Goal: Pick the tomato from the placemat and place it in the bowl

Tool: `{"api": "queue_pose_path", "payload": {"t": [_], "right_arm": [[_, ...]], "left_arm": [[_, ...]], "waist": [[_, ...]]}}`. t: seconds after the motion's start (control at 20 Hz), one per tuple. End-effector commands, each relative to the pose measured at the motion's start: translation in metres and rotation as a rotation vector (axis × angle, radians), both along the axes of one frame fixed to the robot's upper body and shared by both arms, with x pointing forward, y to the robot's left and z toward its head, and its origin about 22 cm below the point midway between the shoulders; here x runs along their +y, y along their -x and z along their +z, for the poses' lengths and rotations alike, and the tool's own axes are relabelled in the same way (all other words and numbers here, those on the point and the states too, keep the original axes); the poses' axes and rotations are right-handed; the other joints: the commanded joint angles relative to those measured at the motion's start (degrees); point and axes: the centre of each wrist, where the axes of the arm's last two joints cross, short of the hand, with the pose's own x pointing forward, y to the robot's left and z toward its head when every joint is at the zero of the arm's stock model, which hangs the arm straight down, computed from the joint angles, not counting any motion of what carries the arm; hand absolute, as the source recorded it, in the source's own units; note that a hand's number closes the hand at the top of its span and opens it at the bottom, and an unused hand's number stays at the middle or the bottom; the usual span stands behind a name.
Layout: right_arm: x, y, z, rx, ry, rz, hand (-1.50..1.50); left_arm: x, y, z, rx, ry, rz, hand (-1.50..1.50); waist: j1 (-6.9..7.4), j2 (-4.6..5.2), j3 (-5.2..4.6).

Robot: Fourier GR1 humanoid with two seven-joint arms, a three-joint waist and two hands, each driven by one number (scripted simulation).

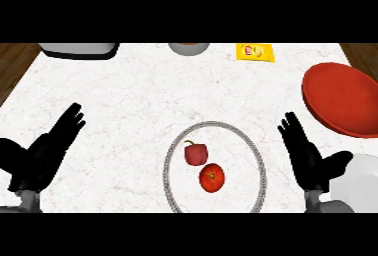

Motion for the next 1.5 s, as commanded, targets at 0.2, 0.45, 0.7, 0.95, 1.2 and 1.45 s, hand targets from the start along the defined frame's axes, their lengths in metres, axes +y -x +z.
{"api": "queue_pose_path", "payload": {"t": [0.2,0.45,0.7,0.95,1.2,1.45], "right_arm": [[0.057,-0.049,0.127,-0.629,0.168,0.578,1.50],[0.015,-0.027,0.085,-0.380,0.788,0.349,-1.50],[0.020,0.046,0.084,-0.511,0.851,0.484,-1.50],[0.023,0.069,0.106,-0.464,0.903,0.445,-1.50],[0.033,0.058,0.148,-0.447,0.912,0.451,-1.50],[0.070,0.025,0.201,-0.433,0.969,0.486,-1.50]], "left_arm": [[0.013,-0.016,0.029,-0.193,-0.106,0.101,0.00],[0.018,-0.022,0.029,-0.192,-0.115,0.183,0.00],[0.020,-0.023,0.009,-0.204,-0.106,0.211,0.00],[0.002,-0.030,0.008,-0.189,-0.115,0.179,0.00],[0.001,-0.041,-0.002,-0.203,-0.118,0.174,0.00],[0.006,-0.031,0.014,-0.228,-0.120,0.172,0.00]], "waist": [[-0.22,0.13,0.85],[-5.08,0.55,0.72],[-4.93,0.86,0.88],[-3.83,1.09,0.94],[-3.59,1.18,0.94],[-2.53,1.20,0.89]]}}
